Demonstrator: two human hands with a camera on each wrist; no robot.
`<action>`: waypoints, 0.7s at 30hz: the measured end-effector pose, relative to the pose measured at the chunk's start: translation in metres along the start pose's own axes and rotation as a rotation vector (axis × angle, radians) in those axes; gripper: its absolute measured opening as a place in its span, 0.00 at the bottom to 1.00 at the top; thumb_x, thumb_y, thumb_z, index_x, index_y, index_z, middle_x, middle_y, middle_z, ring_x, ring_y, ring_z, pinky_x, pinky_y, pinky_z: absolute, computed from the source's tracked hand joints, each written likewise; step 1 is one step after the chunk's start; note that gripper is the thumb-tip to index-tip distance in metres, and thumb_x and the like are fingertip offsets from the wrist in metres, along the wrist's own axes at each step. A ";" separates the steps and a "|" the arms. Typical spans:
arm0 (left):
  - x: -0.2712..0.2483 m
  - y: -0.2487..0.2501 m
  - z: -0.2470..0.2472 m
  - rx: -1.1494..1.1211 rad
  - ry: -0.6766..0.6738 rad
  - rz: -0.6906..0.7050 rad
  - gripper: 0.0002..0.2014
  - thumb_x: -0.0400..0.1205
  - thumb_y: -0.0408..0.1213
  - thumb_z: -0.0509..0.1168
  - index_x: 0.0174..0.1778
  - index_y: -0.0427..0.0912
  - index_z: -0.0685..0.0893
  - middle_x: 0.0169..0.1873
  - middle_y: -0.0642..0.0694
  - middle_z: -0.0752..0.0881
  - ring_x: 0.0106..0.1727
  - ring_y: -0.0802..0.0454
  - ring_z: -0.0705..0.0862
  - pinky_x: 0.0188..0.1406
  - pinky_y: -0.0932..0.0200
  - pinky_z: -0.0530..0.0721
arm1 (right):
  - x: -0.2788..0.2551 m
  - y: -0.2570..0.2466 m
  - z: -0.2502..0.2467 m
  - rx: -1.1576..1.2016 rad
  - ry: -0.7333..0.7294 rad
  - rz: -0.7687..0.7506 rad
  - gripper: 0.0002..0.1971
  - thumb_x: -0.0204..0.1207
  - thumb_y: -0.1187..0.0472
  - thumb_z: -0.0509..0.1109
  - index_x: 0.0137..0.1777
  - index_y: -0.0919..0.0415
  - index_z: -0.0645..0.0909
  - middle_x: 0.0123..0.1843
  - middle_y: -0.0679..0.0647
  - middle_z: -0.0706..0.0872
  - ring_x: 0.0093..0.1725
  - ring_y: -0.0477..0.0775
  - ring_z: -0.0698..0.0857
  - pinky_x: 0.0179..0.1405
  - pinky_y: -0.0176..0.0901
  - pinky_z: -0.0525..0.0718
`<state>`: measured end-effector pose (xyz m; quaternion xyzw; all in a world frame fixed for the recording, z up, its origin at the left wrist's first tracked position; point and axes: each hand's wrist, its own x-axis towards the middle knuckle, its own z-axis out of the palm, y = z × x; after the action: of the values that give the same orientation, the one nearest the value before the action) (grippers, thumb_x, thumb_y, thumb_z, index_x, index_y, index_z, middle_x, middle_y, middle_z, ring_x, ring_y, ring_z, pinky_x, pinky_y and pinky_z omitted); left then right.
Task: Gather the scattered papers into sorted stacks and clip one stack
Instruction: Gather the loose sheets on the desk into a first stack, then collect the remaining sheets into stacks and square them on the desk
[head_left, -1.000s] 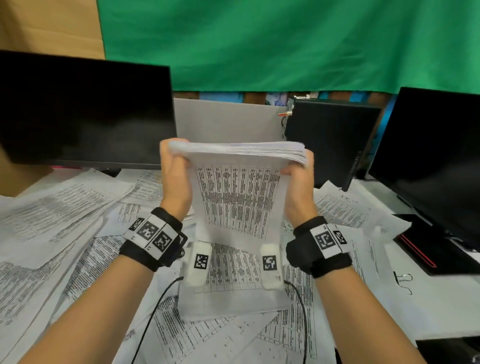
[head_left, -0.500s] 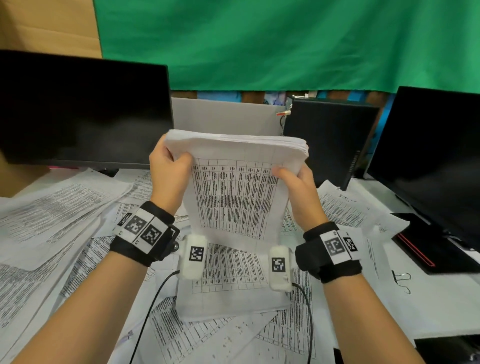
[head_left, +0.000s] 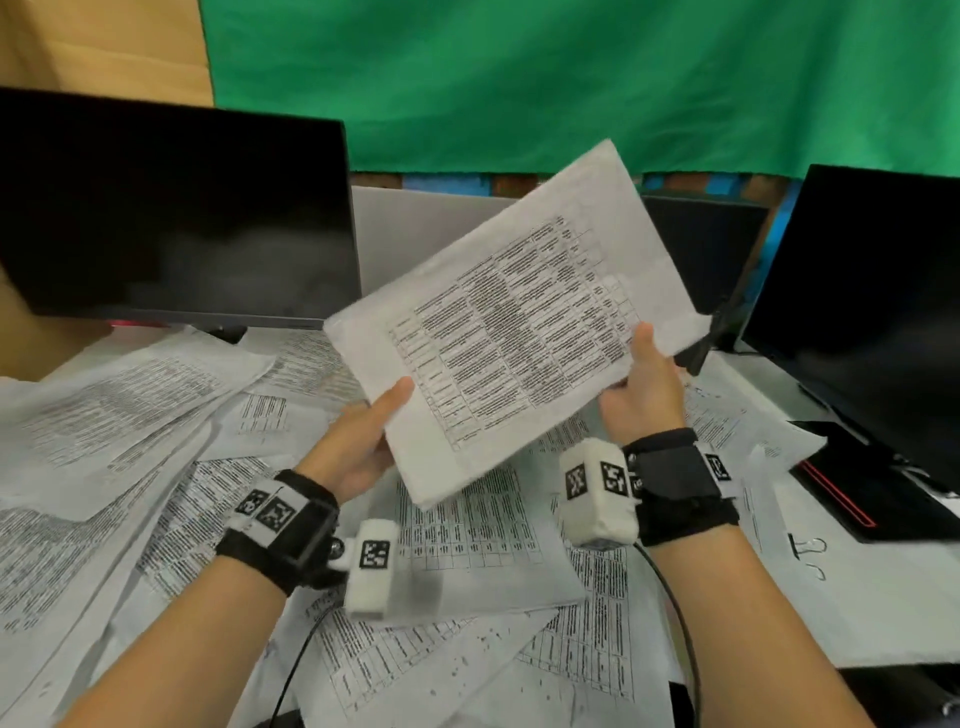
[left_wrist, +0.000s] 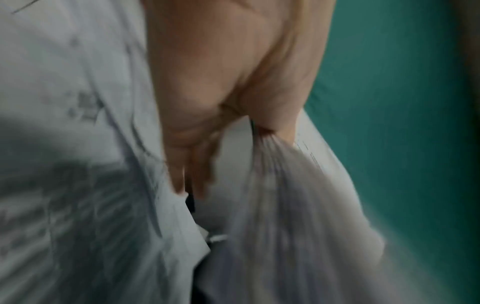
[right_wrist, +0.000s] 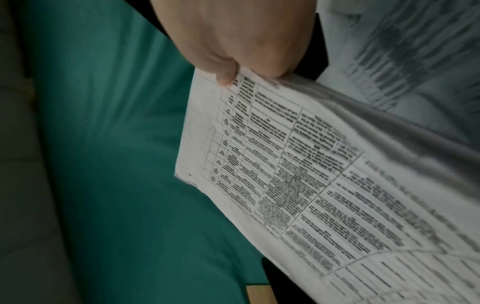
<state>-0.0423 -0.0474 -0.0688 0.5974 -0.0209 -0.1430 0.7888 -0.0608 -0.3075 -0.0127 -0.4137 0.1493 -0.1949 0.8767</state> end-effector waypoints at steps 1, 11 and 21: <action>-0.005 0.003 0.004 -0.063 -0.007 0.031 0.16 0.85 0.40 0.61 0.68 0.42 0.78 0.62 0.44 0.86 0.62 0.48 0.86 0.62 0.45 0.83 | 0.000 0.004 -0.004 -0.007 -0.013 0.031 0.21 0.83 0.49 0.65 0.72 0.58 0.77 0.67 0.61 0.86 0.65 0.66 0.86 0.58 0.61 0.87; -0.011 0.045 -0.039 0.212 0.081 0.391 0.30 0.71 0.51 0.75 0.67 0.42 0.80 0.60 0.47 0.88 0.61 0.49 0.86 0.59 0.50 0.84 | 0.012 -0.011 -0.055 -0.757 -0.400 0.022 0.19 0.75 0.76 0.70 0.64 0.61 0.81 0.61 0.57 0.89 0.59 0.56 0.88 0.66 0.56 0.83; -0.015 0.024 -0.038 0.225 0.074 0.340 0.15 0.75 0.29 0.65 0.58 0.44 0.79 0.54 0.45 0.86 0.58 0.47 0.84 0.57 0.51 0.83 | 0.006 0.000 -0.045 -0.706 -0.386 -0.060 0.13 0.71 0.76 0.73 0.50 0.61 0.89 0.51 0.55 0.93 0.51 0.52 0.91 0.55 0.44 0.86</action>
<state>-0.0441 -0.0019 -0.0552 0.6744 -0.1085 0.0176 0.7301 -0.0744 -0.3399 -0.0409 -0.7226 0.0277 -0.0758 0.6865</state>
